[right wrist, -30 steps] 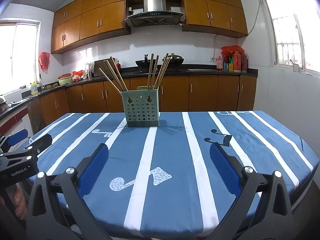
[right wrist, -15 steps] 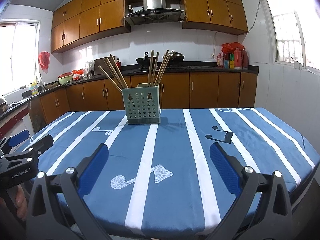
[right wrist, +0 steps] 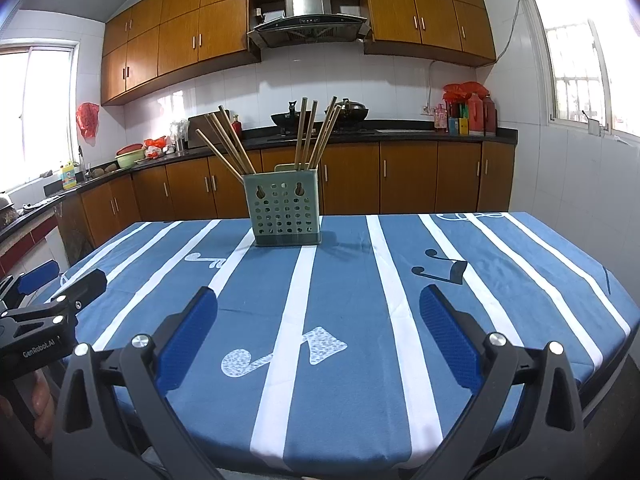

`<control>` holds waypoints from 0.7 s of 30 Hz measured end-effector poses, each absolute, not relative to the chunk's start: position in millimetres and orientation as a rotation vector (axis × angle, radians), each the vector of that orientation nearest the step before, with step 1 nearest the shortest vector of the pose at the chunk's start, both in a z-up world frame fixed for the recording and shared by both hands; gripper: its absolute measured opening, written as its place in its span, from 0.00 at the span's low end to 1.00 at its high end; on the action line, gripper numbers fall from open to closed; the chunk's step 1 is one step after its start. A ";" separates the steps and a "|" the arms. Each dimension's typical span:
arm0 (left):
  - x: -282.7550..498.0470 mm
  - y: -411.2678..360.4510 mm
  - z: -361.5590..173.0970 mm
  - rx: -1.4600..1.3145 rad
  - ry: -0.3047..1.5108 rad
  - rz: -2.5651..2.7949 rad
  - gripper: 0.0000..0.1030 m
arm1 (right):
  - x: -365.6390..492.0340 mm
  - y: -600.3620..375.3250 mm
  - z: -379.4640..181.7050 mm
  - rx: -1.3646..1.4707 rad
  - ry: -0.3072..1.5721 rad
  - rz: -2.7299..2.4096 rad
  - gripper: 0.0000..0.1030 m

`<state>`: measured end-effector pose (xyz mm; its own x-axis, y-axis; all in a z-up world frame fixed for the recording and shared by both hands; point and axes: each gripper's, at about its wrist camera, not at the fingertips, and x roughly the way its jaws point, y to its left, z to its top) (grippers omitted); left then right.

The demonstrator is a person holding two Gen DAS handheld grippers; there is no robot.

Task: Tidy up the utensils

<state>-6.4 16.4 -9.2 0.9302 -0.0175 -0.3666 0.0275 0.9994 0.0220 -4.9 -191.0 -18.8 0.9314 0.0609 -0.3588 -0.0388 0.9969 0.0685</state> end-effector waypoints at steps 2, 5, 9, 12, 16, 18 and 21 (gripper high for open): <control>-6.3 16.1 -9.5 0.026 0.376 -0.024 0.98 | -5.1 -190.4 -20.1 0.063 0.370 0.050 0.96; -6.2 15.7 -9.5 0.026 0.377 -0.023 0.98 | -5.2 -189.1 -23.8 0.065 0.374 0.051 0.96; -7.0 15.9 -9.5 0.027 0.376 -0.024 0.98 | -5.4 -189.0 -24.1 0.065 0.375 0.051 0.96; -6.8 16.3 -9.3 0.027 0.376 -0.024 0.98 | -5.5 -189.2 -23.8 0.066 0.374 0.050 0.96; -7.0 15.8 -9.2 0.026 0.376 -0.023 0.98 | -5.0 -190.0 -23.0 0.066 0.375 0.051 0.96; -7.0 15.6 -9.3 0.027 0.376 -0.023 0.98 | -5.1 -189.8 -23.0 0.066 0.375 0.051 0.96; -7.0 15.6 -9.2 0.026 0.377 -0.023 0.98 | -4.9 -189.9 -22.6 0.066 0.375 0.051 0.96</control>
